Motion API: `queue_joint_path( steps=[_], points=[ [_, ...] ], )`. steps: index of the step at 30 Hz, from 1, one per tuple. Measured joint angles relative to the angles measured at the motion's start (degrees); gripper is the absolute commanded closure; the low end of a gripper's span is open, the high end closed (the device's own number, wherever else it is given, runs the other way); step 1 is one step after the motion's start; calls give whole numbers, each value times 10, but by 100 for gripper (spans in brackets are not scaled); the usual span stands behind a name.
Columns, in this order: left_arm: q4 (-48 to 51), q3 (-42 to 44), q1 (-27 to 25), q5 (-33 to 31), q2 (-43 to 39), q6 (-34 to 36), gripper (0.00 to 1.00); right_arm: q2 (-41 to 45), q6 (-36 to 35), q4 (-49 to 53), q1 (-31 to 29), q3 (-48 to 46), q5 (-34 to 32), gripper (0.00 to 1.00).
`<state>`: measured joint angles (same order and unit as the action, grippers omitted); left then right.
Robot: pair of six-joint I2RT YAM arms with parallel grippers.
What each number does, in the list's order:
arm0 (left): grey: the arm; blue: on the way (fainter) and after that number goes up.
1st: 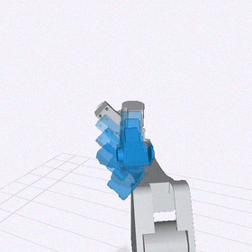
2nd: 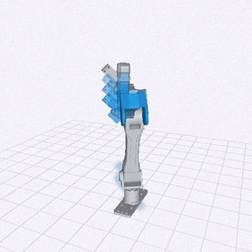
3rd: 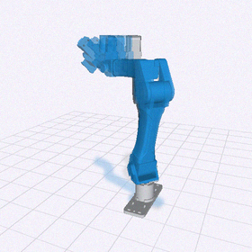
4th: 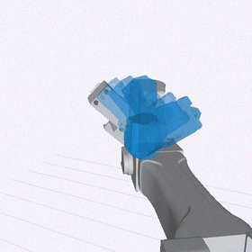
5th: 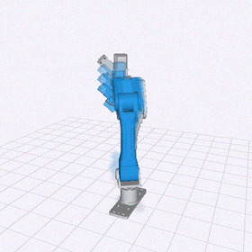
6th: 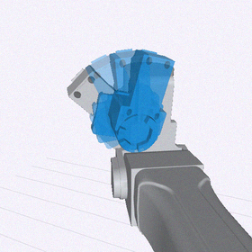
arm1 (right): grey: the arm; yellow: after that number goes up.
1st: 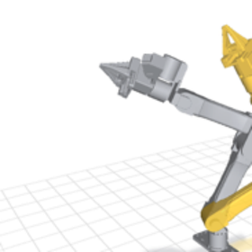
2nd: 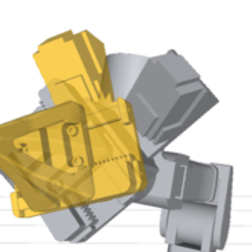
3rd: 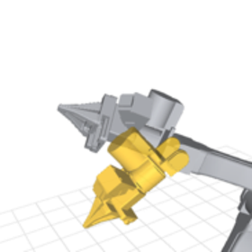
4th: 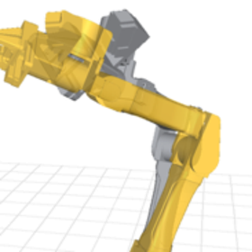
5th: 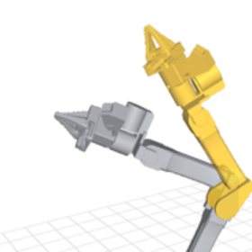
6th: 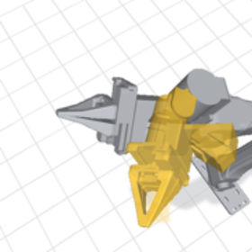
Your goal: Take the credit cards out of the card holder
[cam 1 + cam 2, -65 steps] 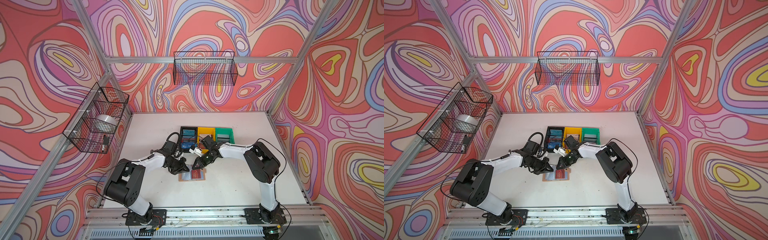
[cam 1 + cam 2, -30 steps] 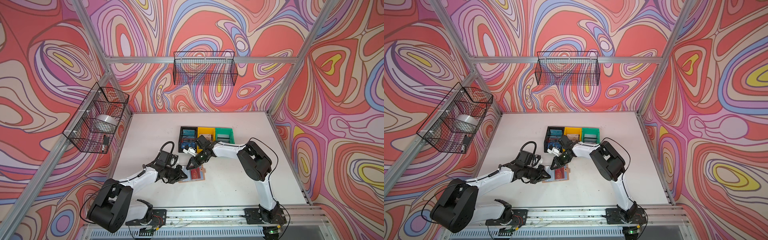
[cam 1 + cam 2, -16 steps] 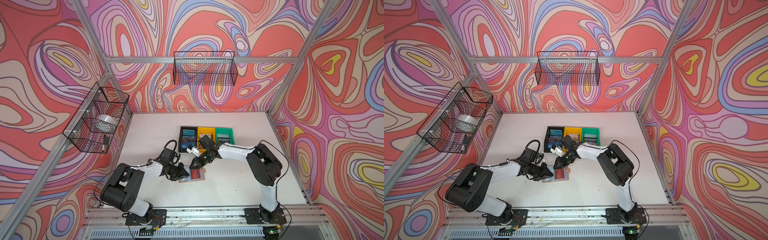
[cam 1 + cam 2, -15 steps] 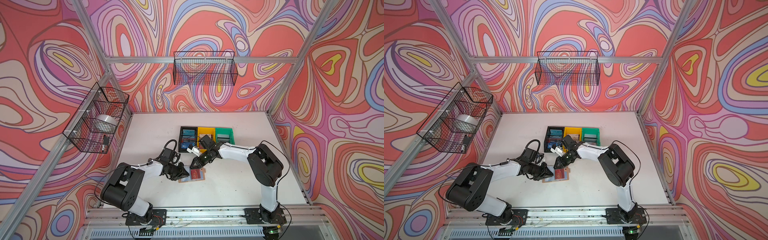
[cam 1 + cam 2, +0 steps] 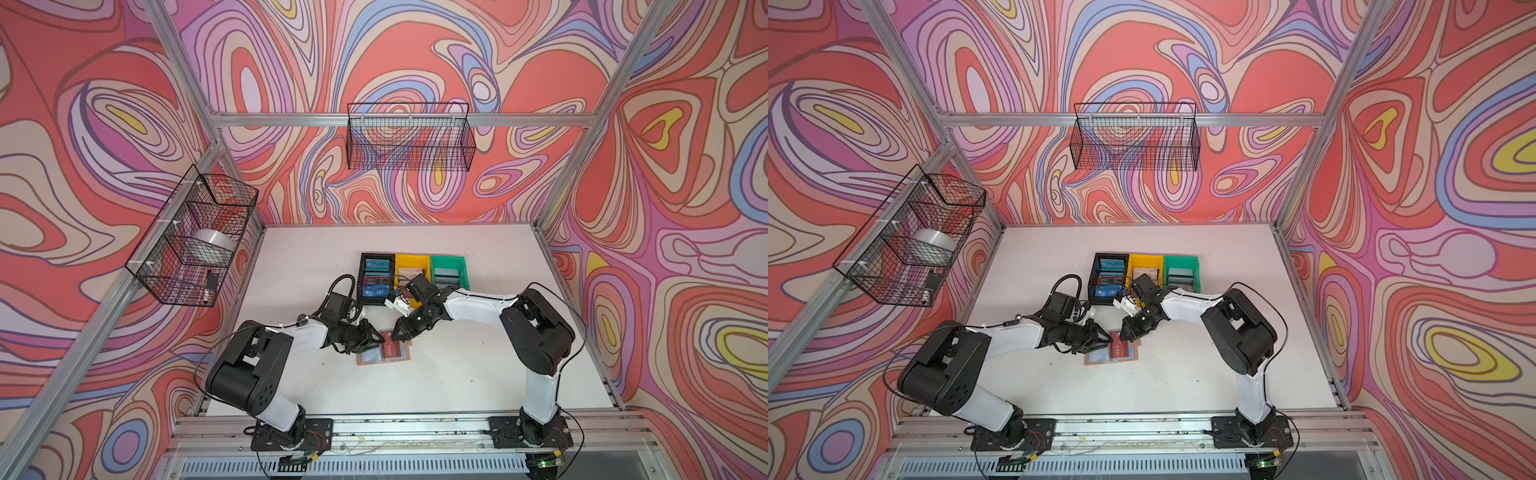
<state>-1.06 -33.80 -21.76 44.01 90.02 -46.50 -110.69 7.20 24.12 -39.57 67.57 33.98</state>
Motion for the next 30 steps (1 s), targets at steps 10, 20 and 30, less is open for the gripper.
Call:
queue_joint_path(
  steps=[10,20,30],
  points=[
    [-47,11,0,13,17,-9,75,-1,4,-3,0,-5,-1,83],
    [-48,17,0,14,17,-9,75,25,16,-8,6,-40,-13,83],
    [-48,18,0,14,17,-9,75,25,19,-5,6,-42,-16,83]
  ],
)
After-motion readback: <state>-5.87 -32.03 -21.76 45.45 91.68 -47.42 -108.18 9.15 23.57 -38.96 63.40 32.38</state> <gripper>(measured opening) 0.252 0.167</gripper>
